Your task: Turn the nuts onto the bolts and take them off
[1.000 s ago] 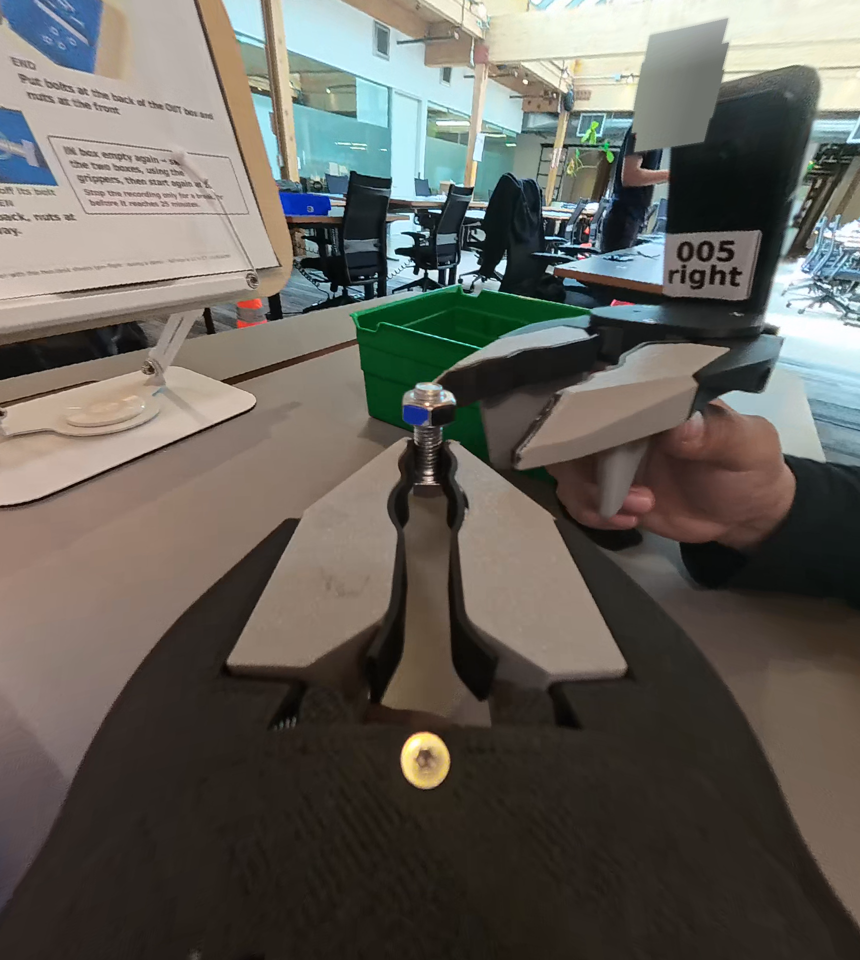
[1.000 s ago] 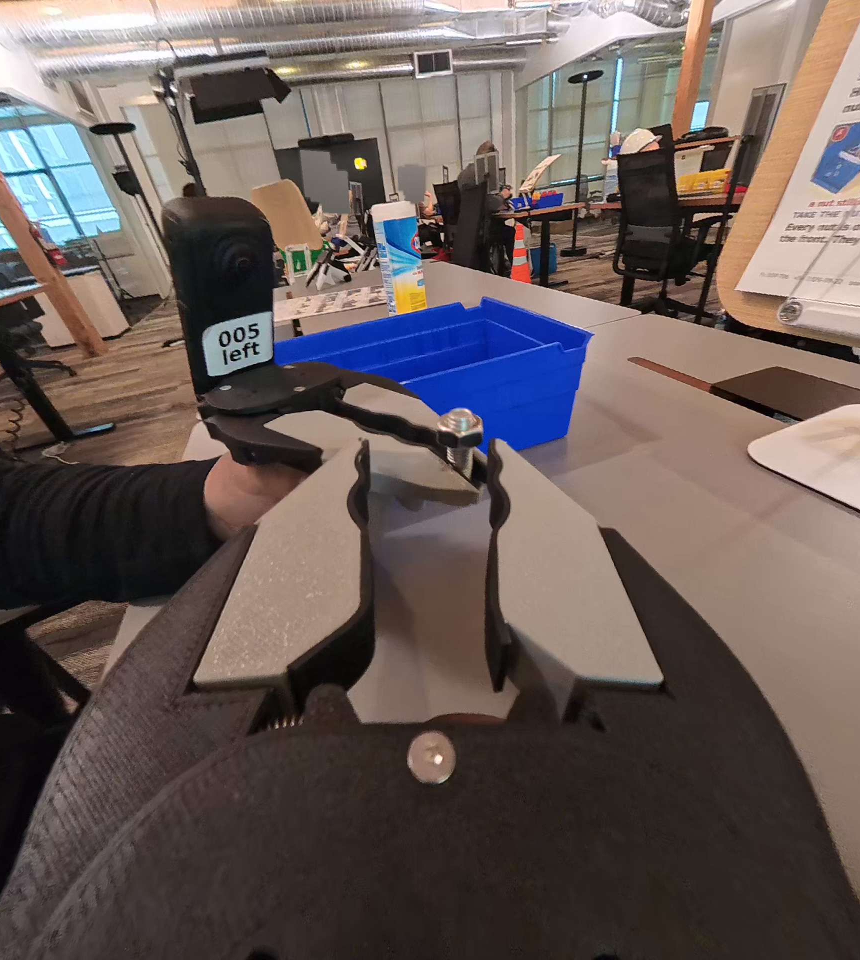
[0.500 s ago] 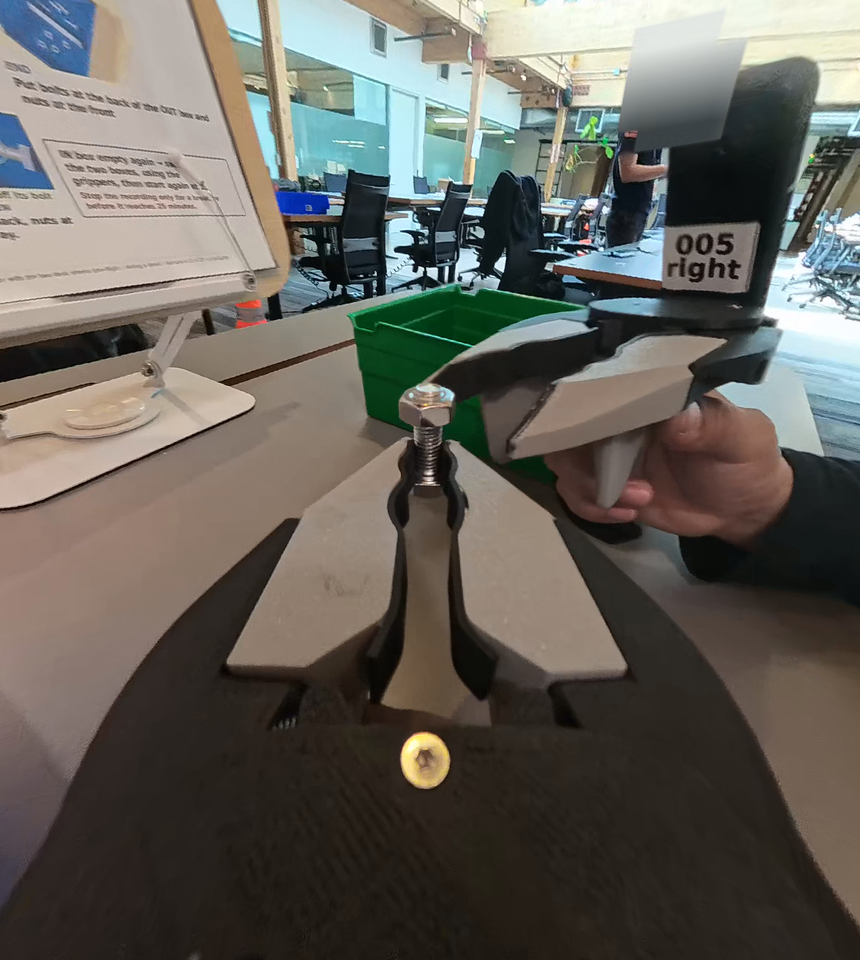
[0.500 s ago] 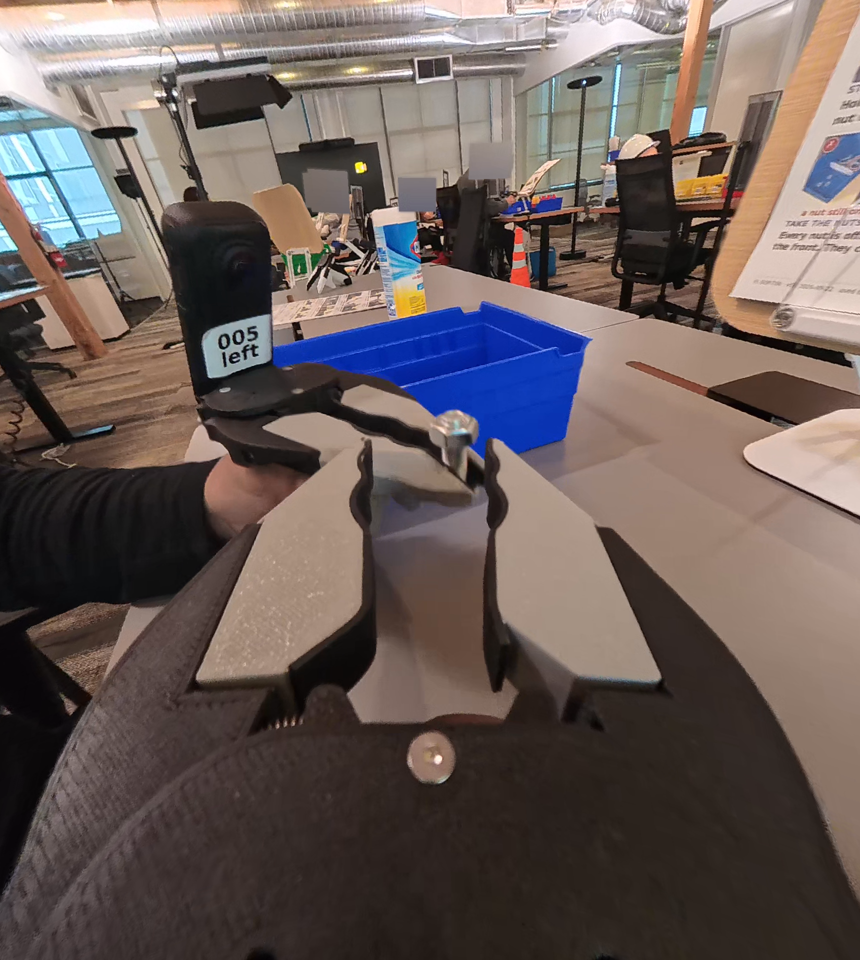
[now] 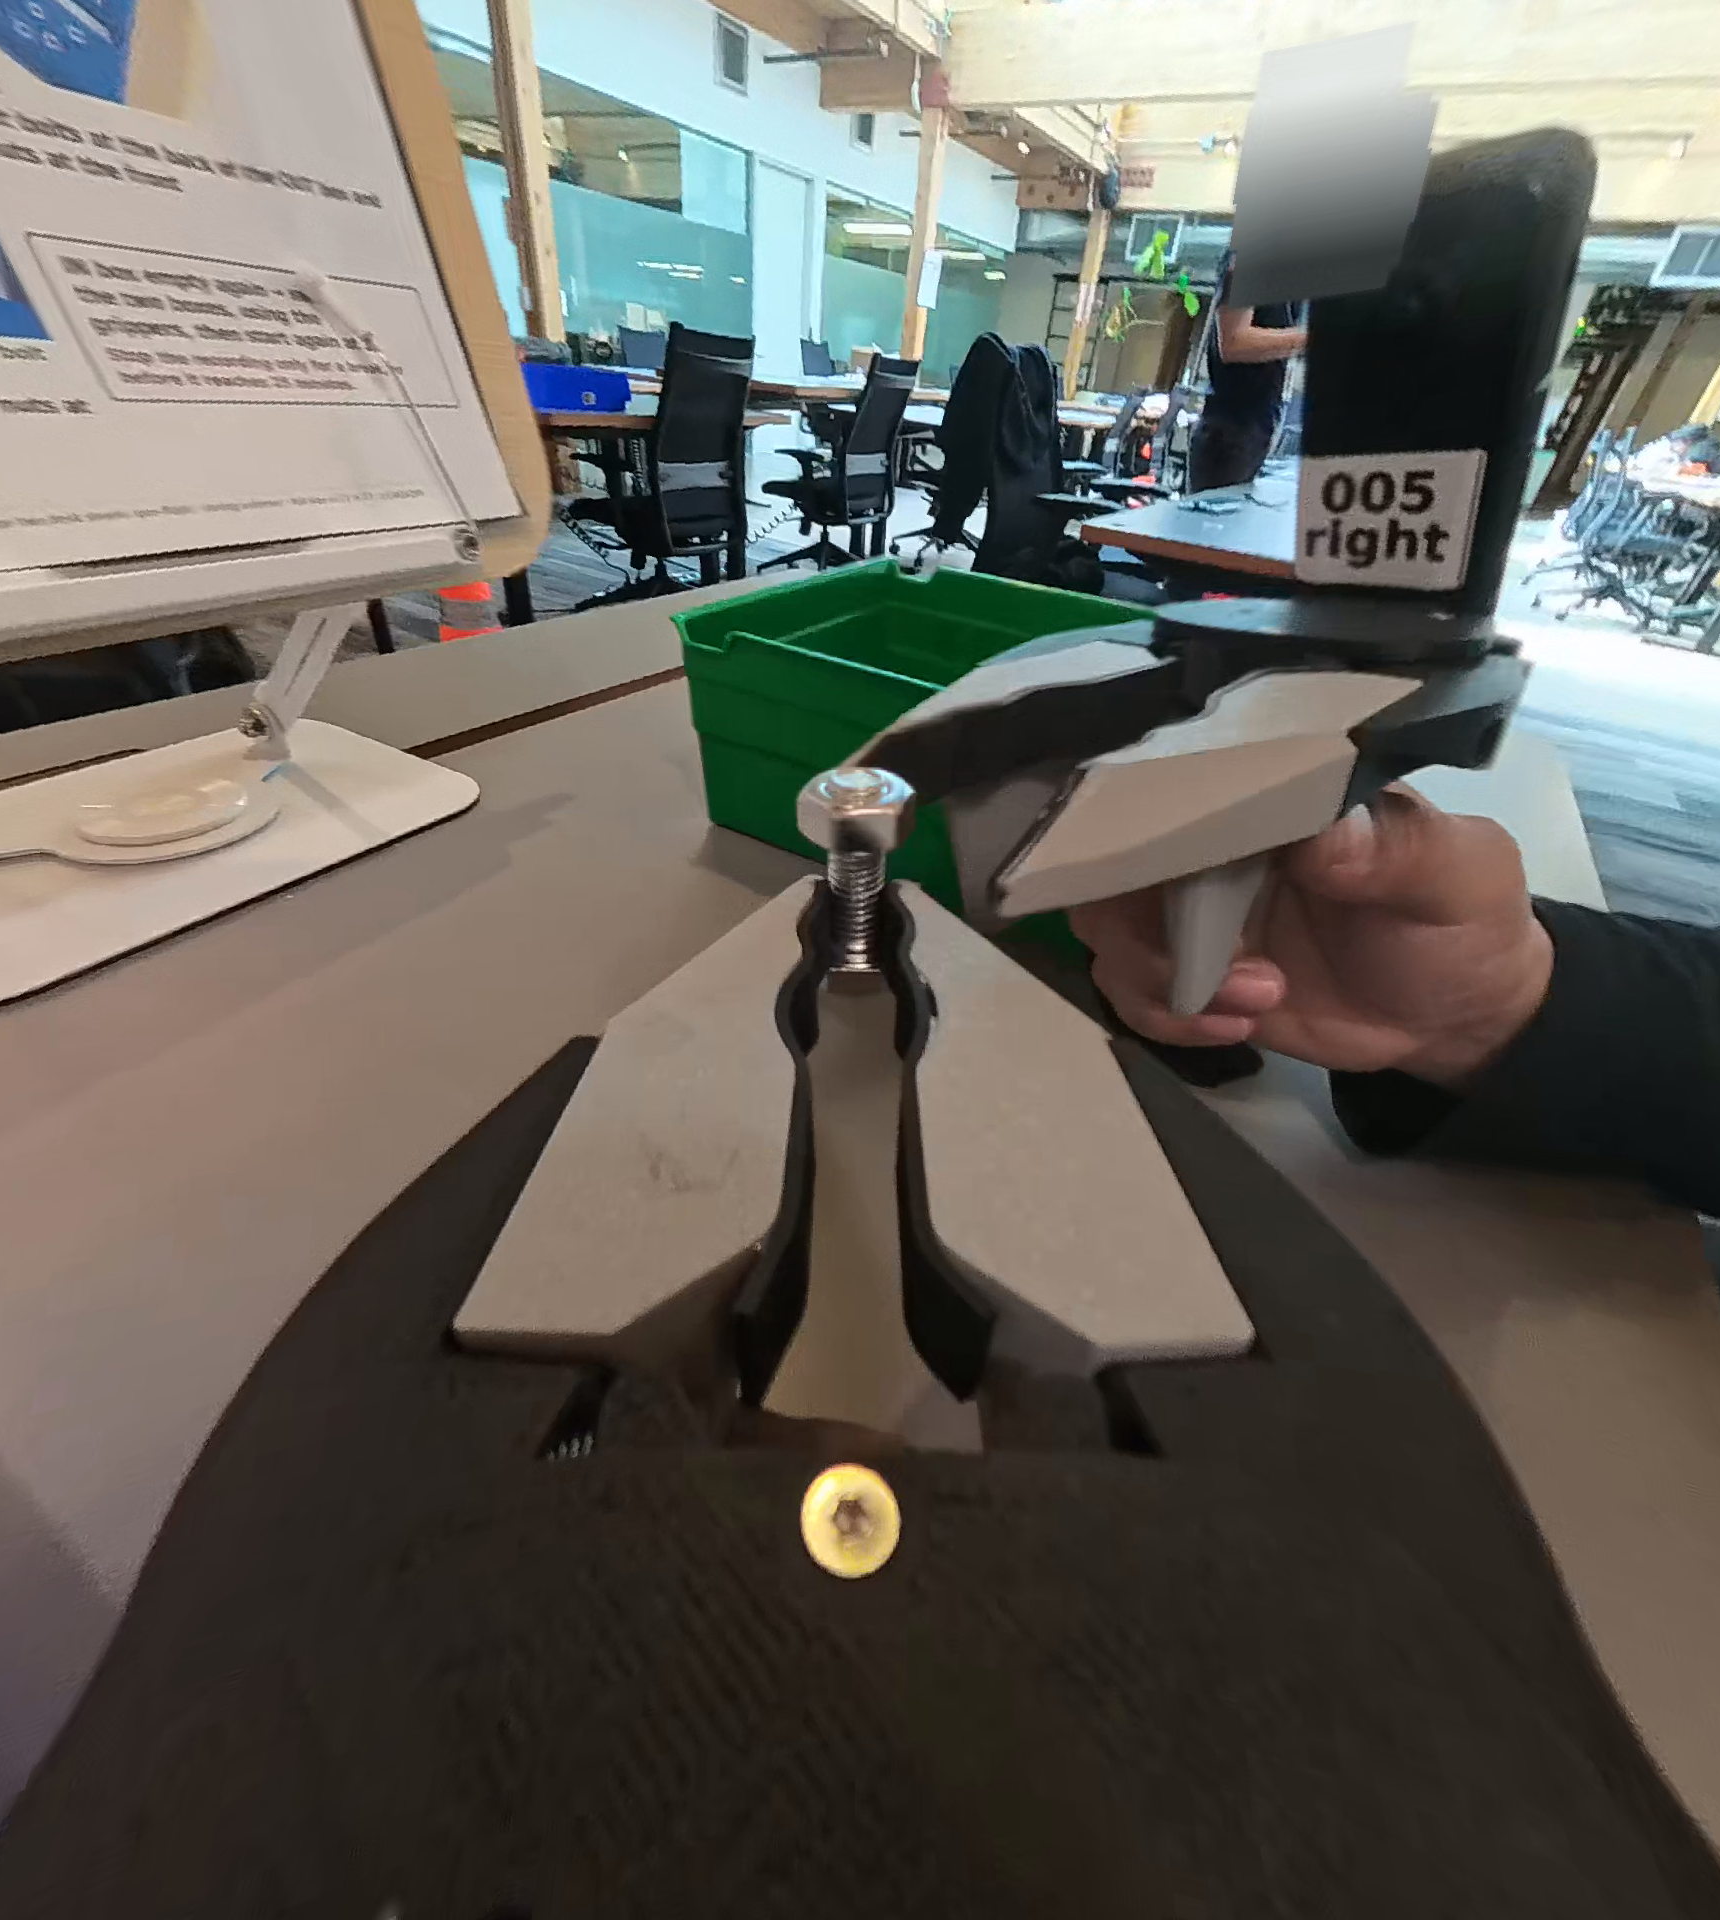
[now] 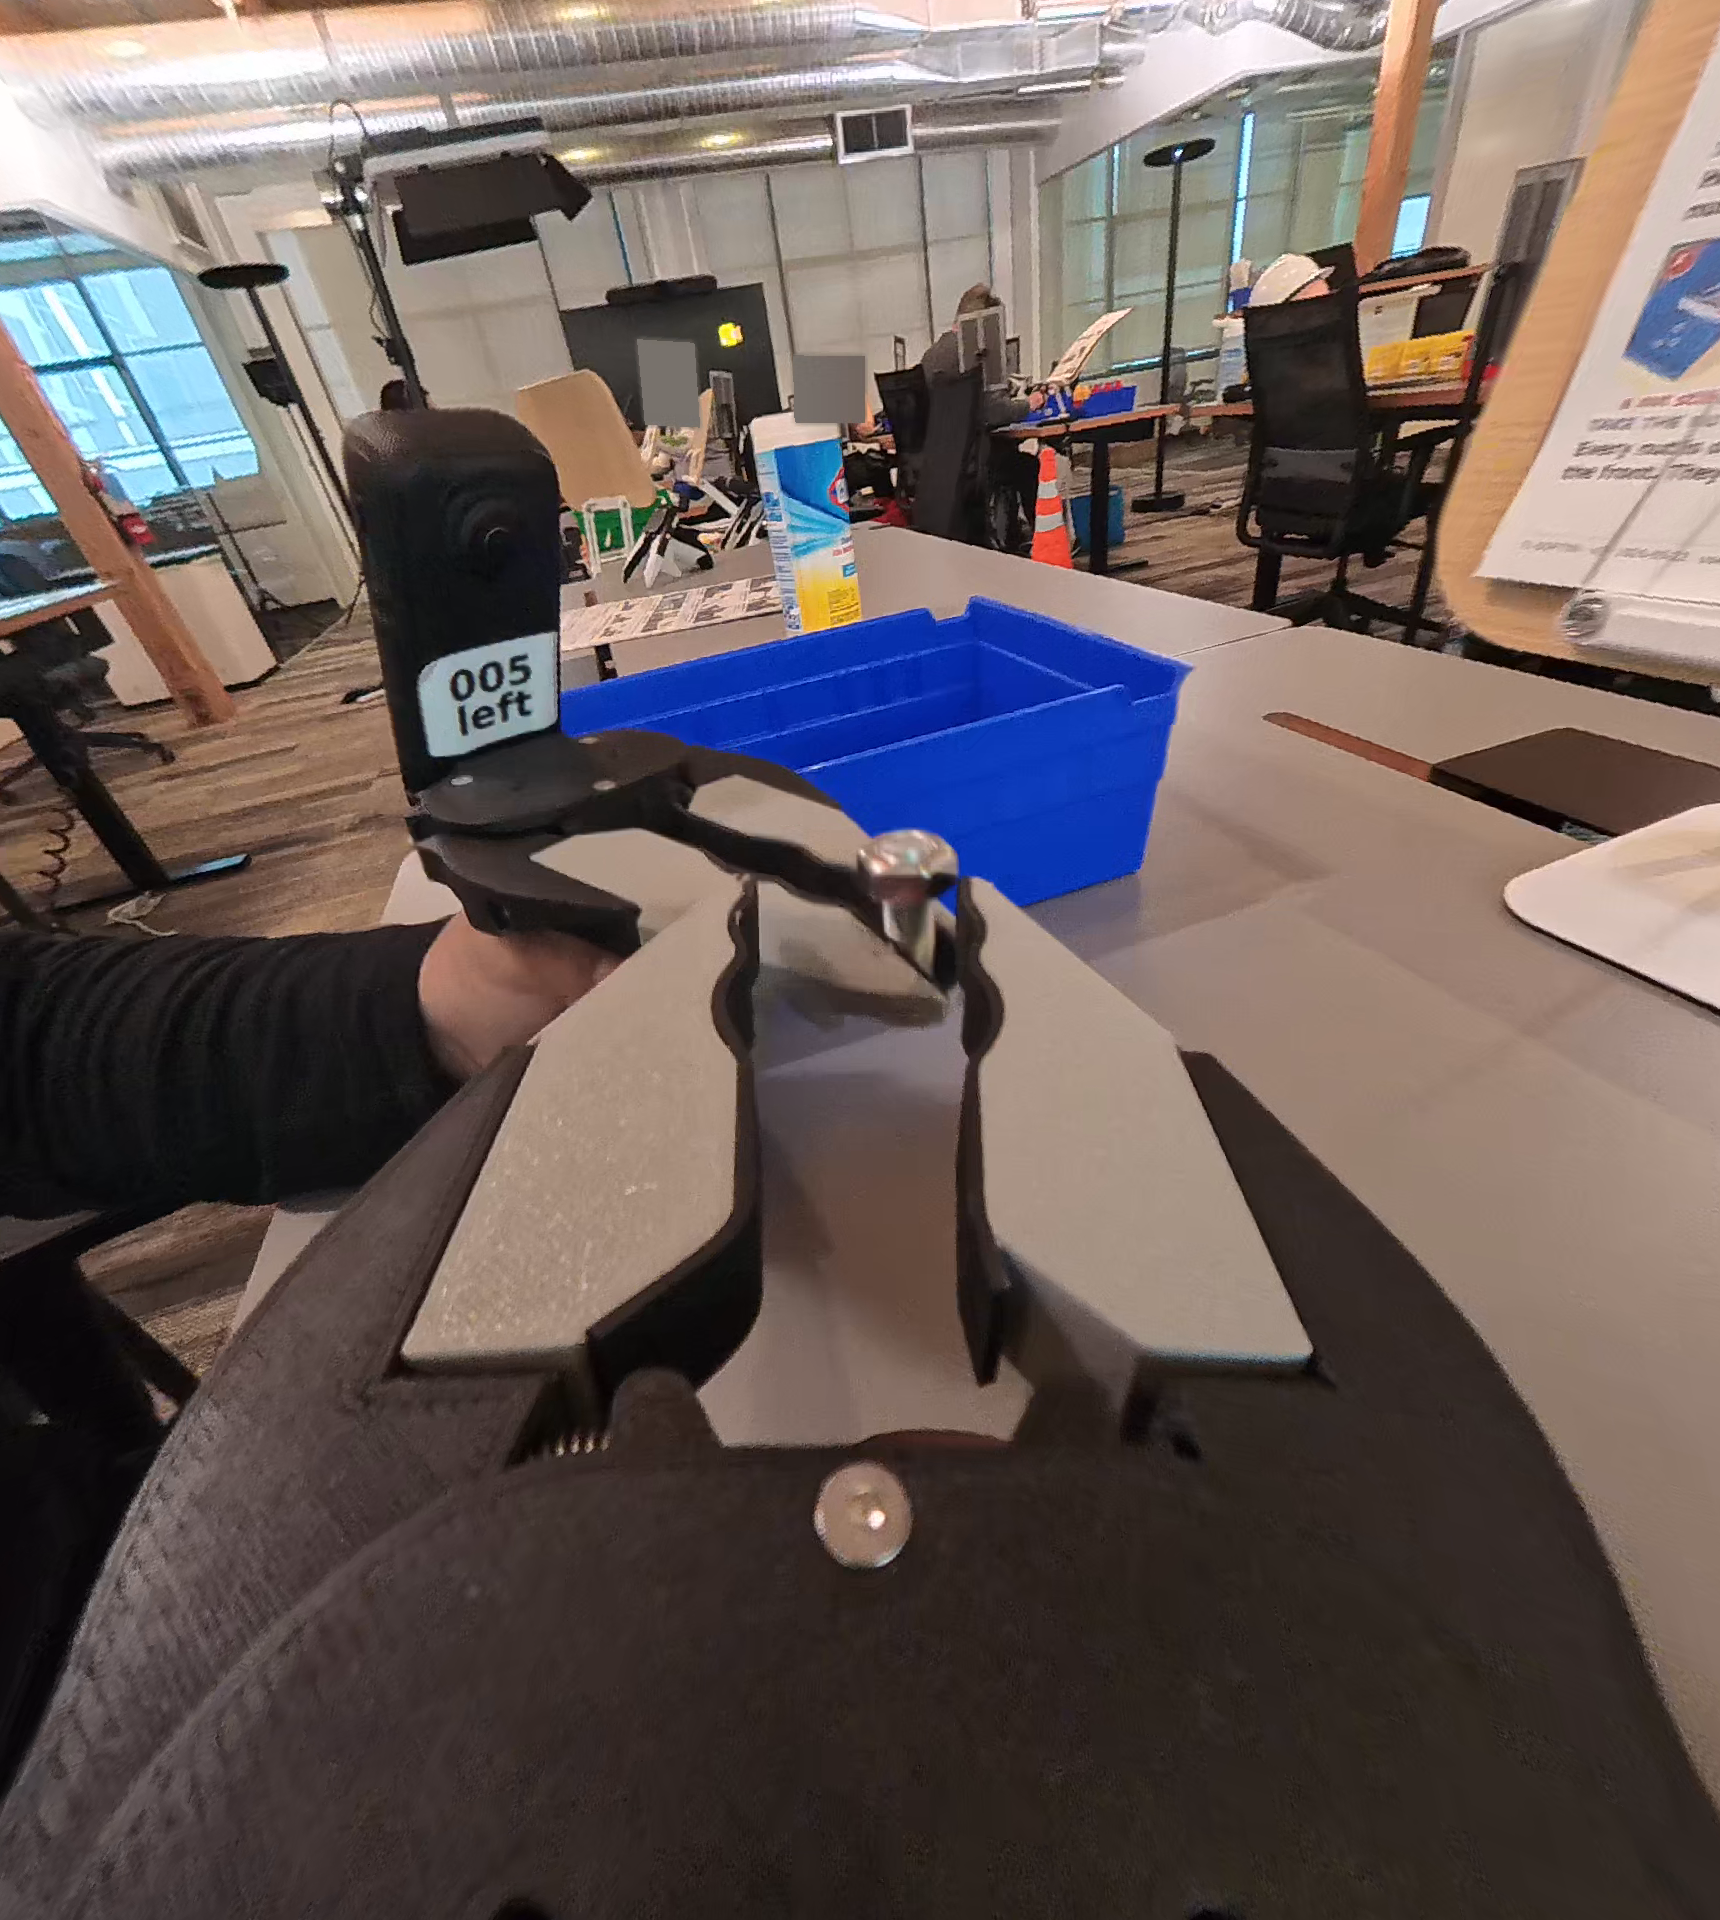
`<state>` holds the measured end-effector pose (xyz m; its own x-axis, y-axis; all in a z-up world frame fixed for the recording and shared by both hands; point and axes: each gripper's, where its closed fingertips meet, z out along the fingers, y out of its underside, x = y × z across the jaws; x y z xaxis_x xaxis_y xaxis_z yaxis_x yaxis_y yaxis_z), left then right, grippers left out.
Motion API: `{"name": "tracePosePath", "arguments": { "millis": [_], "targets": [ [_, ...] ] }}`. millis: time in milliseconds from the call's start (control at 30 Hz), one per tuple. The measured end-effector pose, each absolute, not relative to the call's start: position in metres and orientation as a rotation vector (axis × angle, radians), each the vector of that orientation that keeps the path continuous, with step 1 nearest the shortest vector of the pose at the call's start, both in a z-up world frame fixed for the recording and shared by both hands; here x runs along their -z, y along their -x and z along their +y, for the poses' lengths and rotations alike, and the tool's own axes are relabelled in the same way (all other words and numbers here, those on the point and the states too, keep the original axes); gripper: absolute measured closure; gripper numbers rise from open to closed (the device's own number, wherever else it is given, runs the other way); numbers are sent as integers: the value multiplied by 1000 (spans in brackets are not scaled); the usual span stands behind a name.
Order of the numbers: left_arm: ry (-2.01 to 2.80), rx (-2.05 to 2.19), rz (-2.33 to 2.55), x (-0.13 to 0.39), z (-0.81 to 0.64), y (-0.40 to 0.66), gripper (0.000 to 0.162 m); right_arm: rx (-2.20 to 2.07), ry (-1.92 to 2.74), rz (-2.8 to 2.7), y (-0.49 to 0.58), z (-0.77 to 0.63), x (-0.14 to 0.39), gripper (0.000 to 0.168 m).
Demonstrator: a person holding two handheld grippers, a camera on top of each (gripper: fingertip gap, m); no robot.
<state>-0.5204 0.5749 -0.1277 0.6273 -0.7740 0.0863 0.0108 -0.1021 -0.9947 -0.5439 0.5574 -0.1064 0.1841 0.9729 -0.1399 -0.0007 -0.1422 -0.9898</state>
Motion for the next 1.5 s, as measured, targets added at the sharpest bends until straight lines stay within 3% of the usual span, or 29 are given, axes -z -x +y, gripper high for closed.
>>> {"name": "tracePosePath", "arguments": {
  "millis": [133, 433, 600, 900, 1267, 1433, 1500],
  "targets": [
    [1558, 730, 743, 139, 568, 504, 156, -1156, 1432, -1040, 558, 552, 115, 118],
    [1548, 757, 640, 127, 577, 524, 156, -1161, 1414, -977, 539, 563, 104, 128],
    [1561, 736, 727, 138, 569, 506, 156, -1153, 1436, -1039, 557, 553, 116, 117],
    [1548, 741, 647, 128, 577, 523, 156, -1133, 1409, -1001, 542, 561, 107, 126],
    [1556, 718, 689, 133, 574, 516, 156, -1115, 1418, -1017, 547, 560, 110, 123],
    [1551, 732, 680, 131, 574, 516, 156, -1136, 1410, -1018, 545, 559, 107, 134],
    [1554, 736, 719, 136, 569, 508, 156, -1133, 1421, -1030, 552, 557, 111, 127]
  ]
}}
